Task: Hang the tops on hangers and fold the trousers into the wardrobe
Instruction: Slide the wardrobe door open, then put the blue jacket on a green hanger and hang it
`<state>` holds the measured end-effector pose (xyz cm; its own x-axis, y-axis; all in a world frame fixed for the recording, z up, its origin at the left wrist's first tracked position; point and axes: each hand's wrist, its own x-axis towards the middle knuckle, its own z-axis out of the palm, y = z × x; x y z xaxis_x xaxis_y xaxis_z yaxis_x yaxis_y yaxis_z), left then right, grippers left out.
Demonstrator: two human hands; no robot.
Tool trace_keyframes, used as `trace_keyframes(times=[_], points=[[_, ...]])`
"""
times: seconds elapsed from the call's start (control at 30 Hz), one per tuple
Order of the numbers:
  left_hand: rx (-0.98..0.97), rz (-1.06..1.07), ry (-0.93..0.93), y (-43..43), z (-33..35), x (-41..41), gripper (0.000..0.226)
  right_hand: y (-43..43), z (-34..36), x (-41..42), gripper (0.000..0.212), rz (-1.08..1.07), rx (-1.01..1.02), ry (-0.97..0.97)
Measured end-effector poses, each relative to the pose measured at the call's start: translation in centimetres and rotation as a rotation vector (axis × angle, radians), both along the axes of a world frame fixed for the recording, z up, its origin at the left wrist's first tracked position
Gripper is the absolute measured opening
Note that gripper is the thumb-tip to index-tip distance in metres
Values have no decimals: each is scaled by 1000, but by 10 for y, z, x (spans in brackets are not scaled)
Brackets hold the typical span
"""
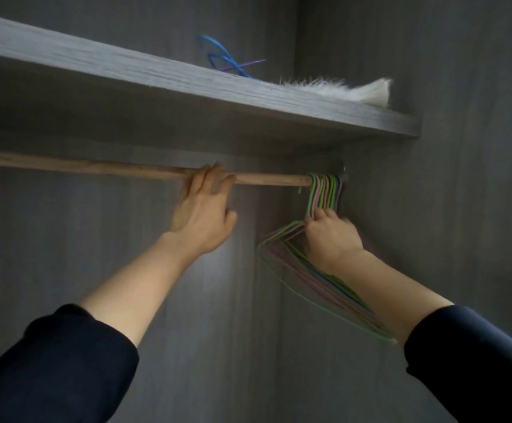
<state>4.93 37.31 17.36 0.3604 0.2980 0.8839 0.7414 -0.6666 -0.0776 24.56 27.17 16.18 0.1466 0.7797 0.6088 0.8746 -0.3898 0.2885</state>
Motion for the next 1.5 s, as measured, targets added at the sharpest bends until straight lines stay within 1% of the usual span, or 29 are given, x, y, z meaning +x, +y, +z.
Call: trace_keyframes(times=[0.13, 0.2, 0.3, 0.4, 0.43, 0.5, 0.6, 0.7, 0.77, 0.87, 0.97, 1.07, 1.13, 1.2, 1.37, 1.5], points=[[10, 12, 7, 30, 13, 9, 52, 14, 7, 14, 28, -94, -3, -22], [70, -31, -13, 42, 15, 6, 44, 20, 9, 18, 24, -113, -19, -39], [193, -130, -113, 54, 14, 5, 36, 25, 11, 19, 19, -101, -8, -36], [228, -163, -197, 58, 11, 13, 32, 26, 15, 16, 12, -48, 44, 11], [226, -168, -214, 58, 11, 15, 31, 26, 16, 14, 9, -31, 62, 61], [218, -174, -227, 59, 12, 15, 30, 27, 21, 9, 11, 10, 109, 239], [177, -178, -201, 60, 15, 11, 33, 33, 30, 2, 10, 109, 198, 487], [139, -180, -160, 56, 15, 7, 37, 38, 36, -9, 11, 195, 294, 644], [130, -190, -128, 54, 17, 4, 39, 39, 31, -17, 19, 248, 345, 715], [36, -193, -103, 46, 12, 5, 48, 28, 13, -27, 32, 297, 363, 774], [-102, -265, -136, 27, -21, 13, 54, 5, -12, -31, 41, 299, 373, 828], [-309, -347, -120, 2, -72, 24, 52, -28, -45, -29, 36, 272, 337, 959], [-435, -396, -86, -17, -107, 33, 50, -55, -71, -28, 30, 240, 265, 1069], [-539, -452, -69, -40, -141, 41, 46, -88, -99, -25, 26, 204, 181, 1118], [-727, -526, 45, -110, -212, 69, 35, -187, -153, -9, 30, 83, -28, 1187], [-823, -607, 107, -194, -251, 111, 31, -285, -182, 9, 26, 20, -74, 1307]])
